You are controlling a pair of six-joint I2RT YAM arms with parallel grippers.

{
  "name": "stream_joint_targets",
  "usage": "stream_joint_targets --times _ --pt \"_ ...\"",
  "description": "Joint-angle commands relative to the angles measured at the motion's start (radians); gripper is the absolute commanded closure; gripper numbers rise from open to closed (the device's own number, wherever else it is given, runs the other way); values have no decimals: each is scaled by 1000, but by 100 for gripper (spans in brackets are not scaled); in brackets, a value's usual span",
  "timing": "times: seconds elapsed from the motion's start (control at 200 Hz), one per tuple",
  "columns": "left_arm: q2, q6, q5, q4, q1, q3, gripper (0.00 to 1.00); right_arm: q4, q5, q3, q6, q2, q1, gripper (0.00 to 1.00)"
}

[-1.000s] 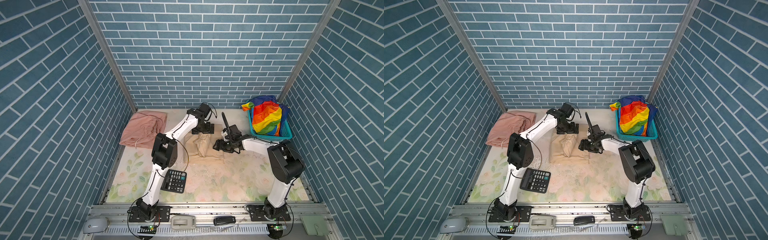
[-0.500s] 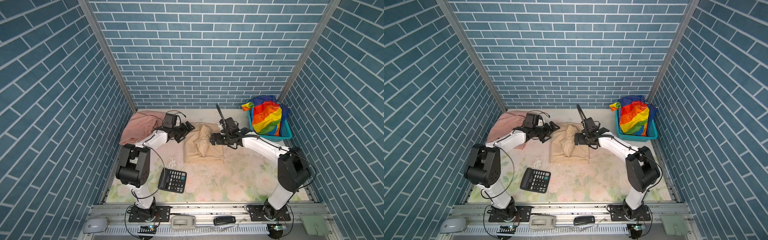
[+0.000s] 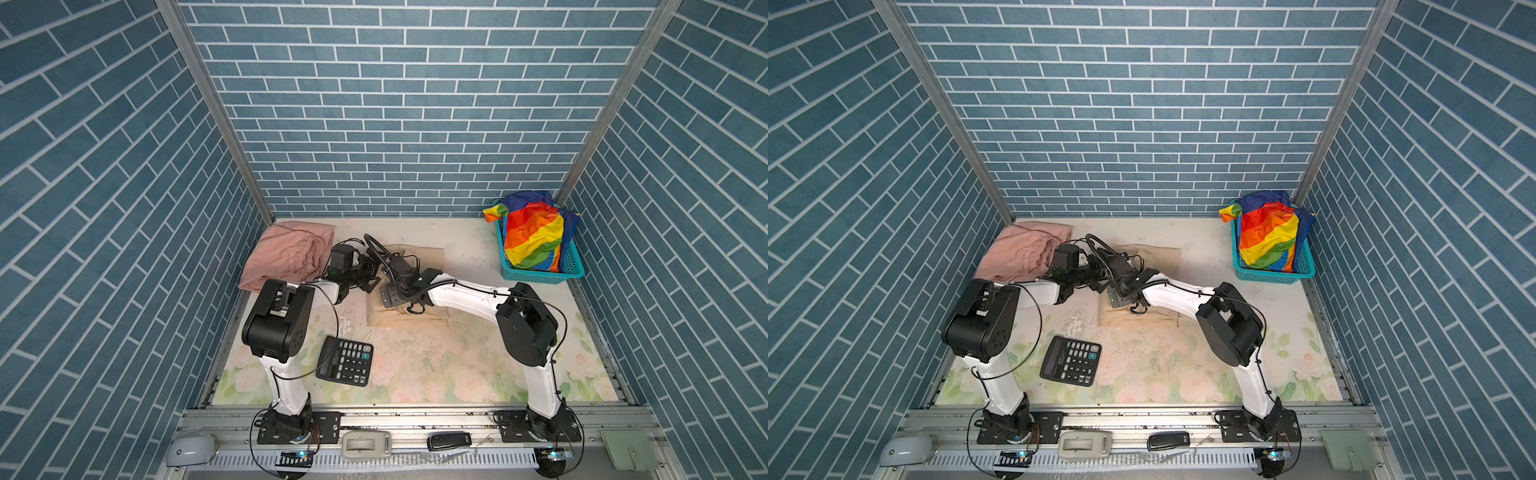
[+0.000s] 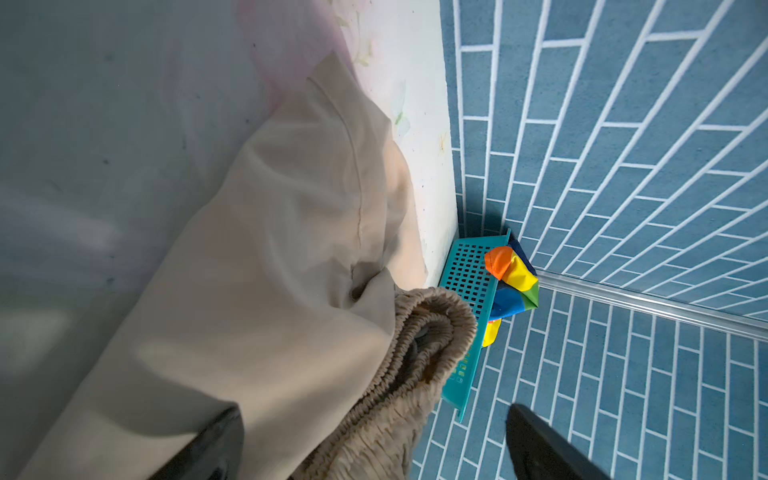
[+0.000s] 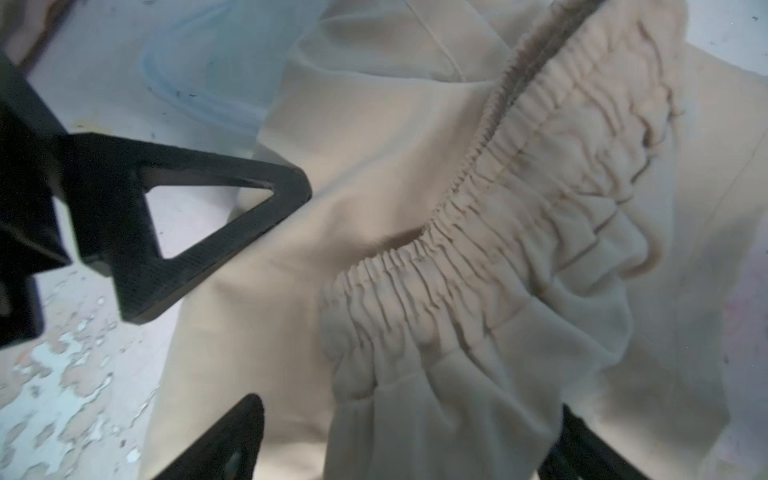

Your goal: Fold and stack the shorts

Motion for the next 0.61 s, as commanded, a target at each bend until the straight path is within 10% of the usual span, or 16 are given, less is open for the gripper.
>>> stream_joint_targets --times 0.0,0.6 --pt "38 -12 -13 51 2 -37 1 -62 137 17 -31 5 -16 2" --pt "28 175 -15 -161 27 -12 0 78 -161 -523 35 -460 -324 2"
